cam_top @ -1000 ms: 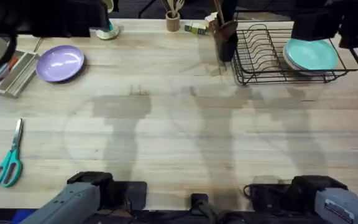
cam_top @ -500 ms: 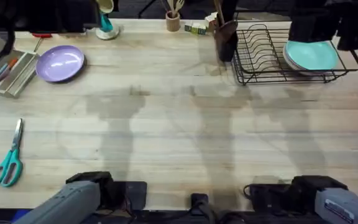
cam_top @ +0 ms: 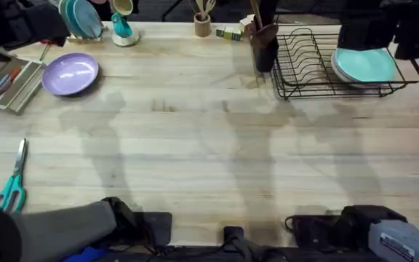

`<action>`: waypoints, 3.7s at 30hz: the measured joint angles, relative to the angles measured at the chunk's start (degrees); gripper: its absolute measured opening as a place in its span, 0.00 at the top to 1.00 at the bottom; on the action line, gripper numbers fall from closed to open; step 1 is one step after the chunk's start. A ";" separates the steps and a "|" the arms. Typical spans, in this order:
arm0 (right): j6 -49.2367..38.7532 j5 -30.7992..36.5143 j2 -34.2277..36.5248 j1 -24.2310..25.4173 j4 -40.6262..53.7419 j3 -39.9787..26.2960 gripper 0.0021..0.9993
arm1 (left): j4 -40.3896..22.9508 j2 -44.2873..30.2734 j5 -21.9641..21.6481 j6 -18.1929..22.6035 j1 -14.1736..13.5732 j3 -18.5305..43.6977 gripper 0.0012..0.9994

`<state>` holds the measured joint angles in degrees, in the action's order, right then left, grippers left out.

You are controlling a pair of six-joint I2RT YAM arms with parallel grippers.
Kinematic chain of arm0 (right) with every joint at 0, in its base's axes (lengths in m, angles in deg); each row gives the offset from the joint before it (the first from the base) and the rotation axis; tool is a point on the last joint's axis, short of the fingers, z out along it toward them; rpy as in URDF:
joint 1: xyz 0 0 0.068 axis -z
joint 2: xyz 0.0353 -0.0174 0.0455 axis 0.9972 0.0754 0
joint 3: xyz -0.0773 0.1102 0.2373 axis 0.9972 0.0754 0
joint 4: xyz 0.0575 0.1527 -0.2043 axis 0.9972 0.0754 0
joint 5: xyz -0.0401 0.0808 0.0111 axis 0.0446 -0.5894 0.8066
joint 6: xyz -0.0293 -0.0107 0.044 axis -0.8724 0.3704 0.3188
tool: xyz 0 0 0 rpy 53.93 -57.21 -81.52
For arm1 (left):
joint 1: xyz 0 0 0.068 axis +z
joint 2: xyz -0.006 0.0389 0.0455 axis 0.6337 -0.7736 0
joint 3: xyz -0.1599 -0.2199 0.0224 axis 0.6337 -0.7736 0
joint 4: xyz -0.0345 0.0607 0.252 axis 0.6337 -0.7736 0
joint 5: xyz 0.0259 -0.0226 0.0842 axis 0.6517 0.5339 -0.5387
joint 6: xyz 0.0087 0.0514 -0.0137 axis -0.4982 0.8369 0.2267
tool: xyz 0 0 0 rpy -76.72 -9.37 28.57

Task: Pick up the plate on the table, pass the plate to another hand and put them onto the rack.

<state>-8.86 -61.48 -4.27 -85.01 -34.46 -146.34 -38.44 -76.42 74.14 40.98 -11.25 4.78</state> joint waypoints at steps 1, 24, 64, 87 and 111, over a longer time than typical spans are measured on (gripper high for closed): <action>0.00 0.00 0.02 0.00 0.00 0.00 0.00 | 0.50 -0.81 0.64 -0.07 1.10 0.00 0.01; 0.02 0.00 0.02 0.00 0.02 0.00 0.00 | 14.38 -21.96 3.96 -3.92 12.17 0.00 0.01; 0.01 0.00 0.00 0.00 0.02 0.00 0.00 | 17.20 -35.64 3.60 -17.74 12.91 1.65 0.37; 0.01 0.00 0.00 0.00 0.02 0.00 0.00 | 14.69 -35.64 0.46 -18.86 13.11 2.78 0.96; 0.01 0.00 0.00 0.00 0.02 0.00 0.00 | 2.91 -33.10 0.84 -20.48 12.72 4.46 0.96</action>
<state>-8.85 -61.48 -4.27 -85.01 -34.44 -146.34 -35.53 -109.52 74.98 20.50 1.47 9.24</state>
